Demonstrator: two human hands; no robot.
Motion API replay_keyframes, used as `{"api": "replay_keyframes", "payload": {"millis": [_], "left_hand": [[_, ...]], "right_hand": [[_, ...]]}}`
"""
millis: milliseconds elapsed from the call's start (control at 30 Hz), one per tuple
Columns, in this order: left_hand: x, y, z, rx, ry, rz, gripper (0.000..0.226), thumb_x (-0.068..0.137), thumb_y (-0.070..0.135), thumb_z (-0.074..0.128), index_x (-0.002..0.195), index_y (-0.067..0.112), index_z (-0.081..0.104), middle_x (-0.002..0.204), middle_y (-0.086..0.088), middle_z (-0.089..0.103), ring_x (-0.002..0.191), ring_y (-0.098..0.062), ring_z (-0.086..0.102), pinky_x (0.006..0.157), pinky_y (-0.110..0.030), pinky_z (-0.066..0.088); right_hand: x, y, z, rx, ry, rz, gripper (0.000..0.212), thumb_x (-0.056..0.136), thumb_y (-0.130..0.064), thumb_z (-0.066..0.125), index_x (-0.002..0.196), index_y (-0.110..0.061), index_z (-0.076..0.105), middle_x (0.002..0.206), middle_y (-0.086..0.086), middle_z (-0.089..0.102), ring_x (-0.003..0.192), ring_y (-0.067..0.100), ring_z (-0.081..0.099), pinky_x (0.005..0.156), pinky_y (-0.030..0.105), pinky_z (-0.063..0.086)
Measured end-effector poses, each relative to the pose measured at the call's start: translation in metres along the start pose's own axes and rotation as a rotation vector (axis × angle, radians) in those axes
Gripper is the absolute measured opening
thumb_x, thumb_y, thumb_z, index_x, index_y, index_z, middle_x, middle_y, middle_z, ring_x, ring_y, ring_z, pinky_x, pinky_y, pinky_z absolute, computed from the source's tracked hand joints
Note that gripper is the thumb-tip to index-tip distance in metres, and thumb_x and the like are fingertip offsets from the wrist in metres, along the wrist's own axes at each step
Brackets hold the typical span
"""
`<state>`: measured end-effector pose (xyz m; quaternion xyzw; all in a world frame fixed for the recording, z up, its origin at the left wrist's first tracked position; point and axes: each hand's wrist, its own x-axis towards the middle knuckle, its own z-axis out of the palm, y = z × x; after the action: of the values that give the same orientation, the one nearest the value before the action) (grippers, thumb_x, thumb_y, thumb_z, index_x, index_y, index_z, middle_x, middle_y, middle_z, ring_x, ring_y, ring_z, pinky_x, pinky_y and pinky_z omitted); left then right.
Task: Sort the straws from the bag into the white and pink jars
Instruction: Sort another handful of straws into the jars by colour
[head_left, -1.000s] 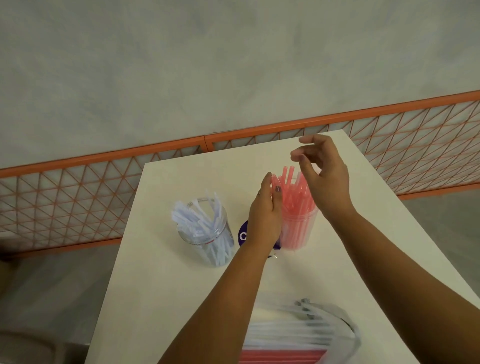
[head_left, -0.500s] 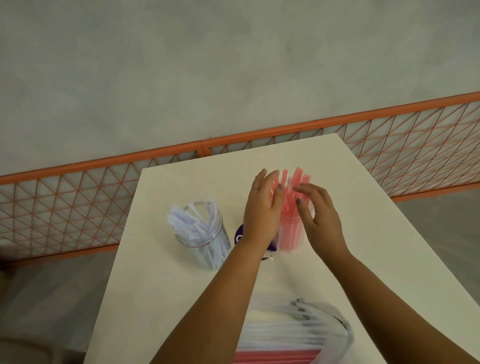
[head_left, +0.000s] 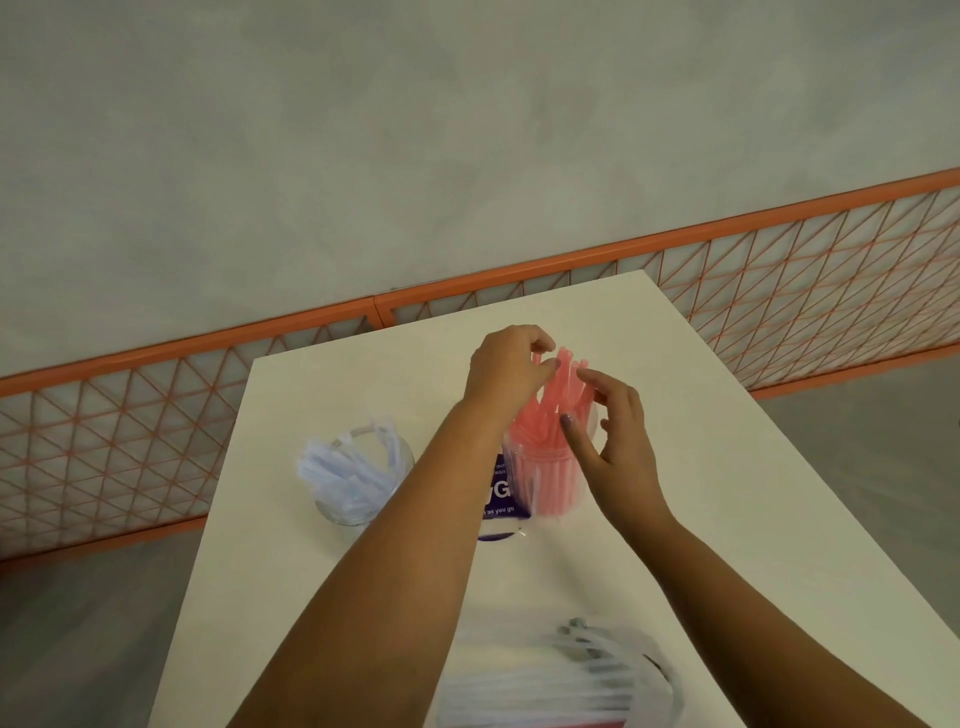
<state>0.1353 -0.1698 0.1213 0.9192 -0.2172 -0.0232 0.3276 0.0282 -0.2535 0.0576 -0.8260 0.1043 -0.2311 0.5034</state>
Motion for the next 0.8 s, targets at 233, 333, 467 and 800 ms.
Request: {"api": "replay_keyframes", "payload": {"millis": [233,333,467,800], "left_hand": [[0.014,0.007,0.000,0.097,-0.103,-0.017,0.022,0.089,0.023,0.059,0.104,0.010,0.070,0.105,-0.007,0.071,0.093,-0.021,0.065,0.082,-0.029,0.049],[0.013,0.007,-0.002,0.046,-0.142,-0.032,0.028,0.092,0.027,0.055,0.101,0.006,0.070,0.102,-0.012,0.071,0.092,-0.025,0.065,0.077,-0.027,0.045],[0.012,0.003,-0.011,-0.082,-0.241,-0.059,0.027,0.090,0.028,0.058,0.107,0.010,0.068,0.111,-0.007,0.068,0.102,-0.020,0.062,0.087,-0.029,0.045],[0.004,-0.006,-0.016,-0.048,-0.260,-0.029,0.040,0.081,-0.002,0.059,0.117,0.016,0.064,0.113,-0.003,0.066,0.103,-0.016,0.059,0.085,-0.025,0.048]], "right_hand": [[0.001,0.009,0.004,-0.058,-0.035,0.029,0.080,0.078,-0.032,0.073,0.143,-0.023,0.026,0.146,0.001,0.035,0.128,0.013,0.040,0.096,0.022,0.035],[0.002,0.010,0.006,-0.032,-0.065,0.067,0.086,0.078,-0.035,0.071,0.146,-0.023,0.020,0.151,0.000,0.031,0.135,0.018,0.036,0.101,0.028,0.034],[0.004,0.011,0.009,0.011,-0.085,0.099,0.090,0.079,-0.036,0.070,0.147,-0.024,0.012,0.154,0.000,0.027,0.139,0.020,0.033,0.106,0.035,0.035],[0.001,0.018,0.012,0.089,-0.088,0.161,0.087,0.078,-0.042,0.067,0.146,-0.028,0.015,0.153,-0.004,0.027,0.137,0.017,0.034,0.104,0.035,0.036]]}}
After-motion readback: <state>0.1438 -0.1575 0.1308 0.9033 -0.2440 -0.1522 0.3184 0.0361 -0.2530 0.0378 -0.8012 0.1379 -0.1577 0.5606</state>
